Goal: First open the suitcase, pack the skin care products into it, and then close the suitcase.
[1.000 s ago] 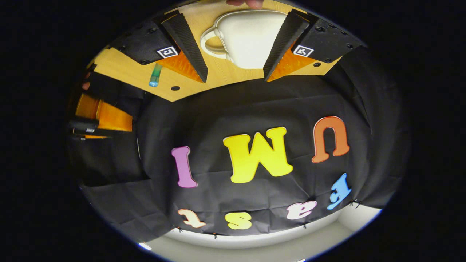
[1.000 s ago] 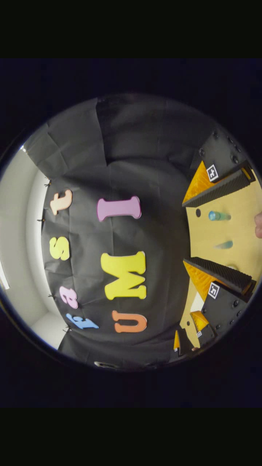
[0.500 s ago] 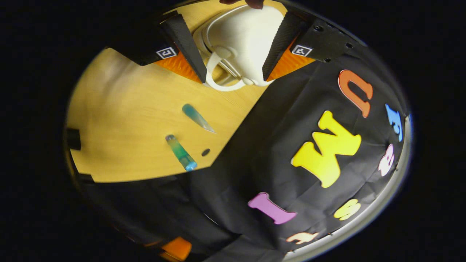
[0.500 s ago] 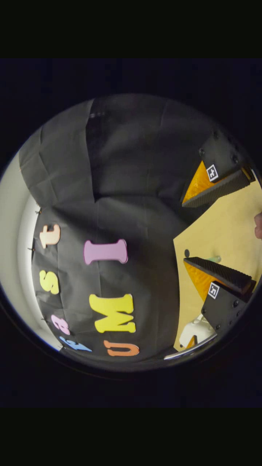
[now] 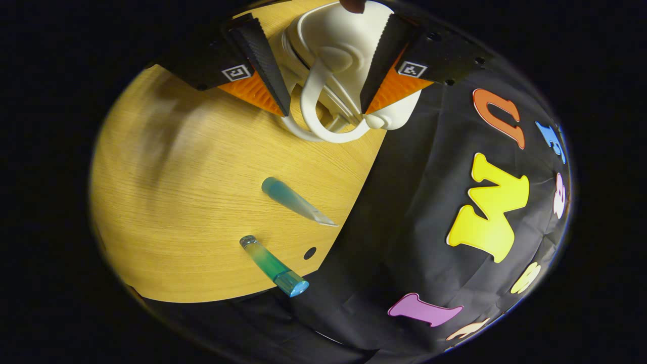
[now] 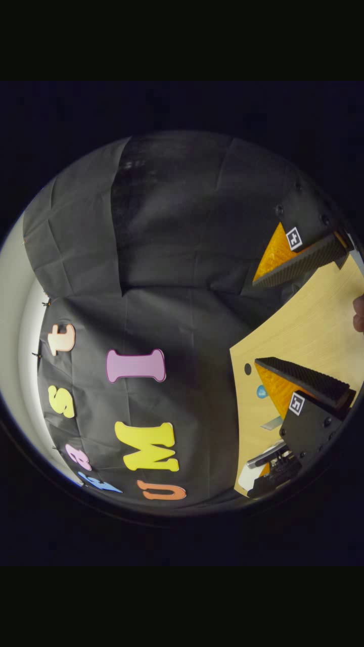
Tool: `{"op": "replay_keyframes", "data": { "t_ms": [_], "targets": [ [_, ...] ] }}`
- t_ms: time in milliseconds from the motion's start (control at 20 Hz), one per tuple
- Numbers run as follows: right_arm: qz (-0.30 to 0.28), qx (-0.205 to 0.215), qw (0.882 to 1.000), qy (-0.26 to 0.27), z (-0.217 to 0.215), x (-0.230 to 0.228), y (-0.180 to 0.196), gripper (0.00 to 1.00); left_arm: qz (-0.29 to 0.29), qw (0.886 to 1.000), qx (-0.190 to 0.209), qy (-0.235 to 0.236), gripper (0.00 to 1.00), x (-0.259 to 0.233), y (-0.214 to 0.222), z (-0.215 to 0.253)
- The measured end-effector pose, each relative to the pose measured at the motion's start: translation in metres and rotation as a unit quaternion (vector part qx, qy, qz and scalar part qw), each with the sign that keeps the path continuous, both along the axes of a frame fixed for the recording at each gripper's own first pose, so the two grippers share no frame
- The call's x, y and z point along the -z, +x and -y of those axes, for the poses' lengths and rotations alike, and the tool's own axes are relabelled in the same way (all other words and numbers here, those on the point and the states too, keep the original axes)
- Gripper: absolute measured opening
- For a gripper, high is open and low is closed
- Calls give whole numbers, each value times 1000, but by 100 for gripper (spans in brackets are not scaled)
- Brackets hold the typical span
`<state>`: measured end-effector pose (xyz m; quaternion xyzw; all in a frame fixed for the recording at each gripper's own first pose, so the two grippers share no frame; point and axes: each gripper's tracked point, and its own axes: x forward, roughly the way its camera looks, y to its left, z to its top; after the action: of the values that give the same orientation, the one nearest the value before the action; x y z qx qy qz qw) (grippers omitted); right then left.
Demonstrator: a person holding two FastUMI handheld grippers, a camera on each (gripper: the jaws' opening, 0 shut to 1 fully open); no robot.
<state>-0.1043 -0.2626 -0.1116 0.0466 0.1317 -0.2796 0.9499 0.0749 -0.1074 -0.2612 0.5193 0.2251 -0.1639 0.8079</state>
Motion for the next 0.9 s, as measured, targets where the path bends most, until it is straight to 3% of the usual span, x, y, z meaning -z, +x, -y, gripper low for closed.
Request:
{"op": "replay_keyframes", "data": {
  "t_ms": [150,300,400,450,700,900],
  "targets": [
    [-1,-2,1000,1,1,1,-3,82,-31,999,-16,28,66,22,3,-2],
    [-1,0,1000,1,2,1,-7,82,-53,996,-37,54,57,33,5,-9],
    [-1,5,1000,5,4,2,-12,80,-52,996,-46,62,42,29,9,-11],
    [-1,7,1000,6,5,3,-12,80,-58,995,-52,59,29,32,9,-13],
    [4,11,1000,-9,4,-4,-14,82,-39,998,-39,44,14,6,6,-3],
    [11,-9,1000,-15,-18,-13,-3,82,-3,997,-58,-40,6,-51,-1,-15]
  ]
}}
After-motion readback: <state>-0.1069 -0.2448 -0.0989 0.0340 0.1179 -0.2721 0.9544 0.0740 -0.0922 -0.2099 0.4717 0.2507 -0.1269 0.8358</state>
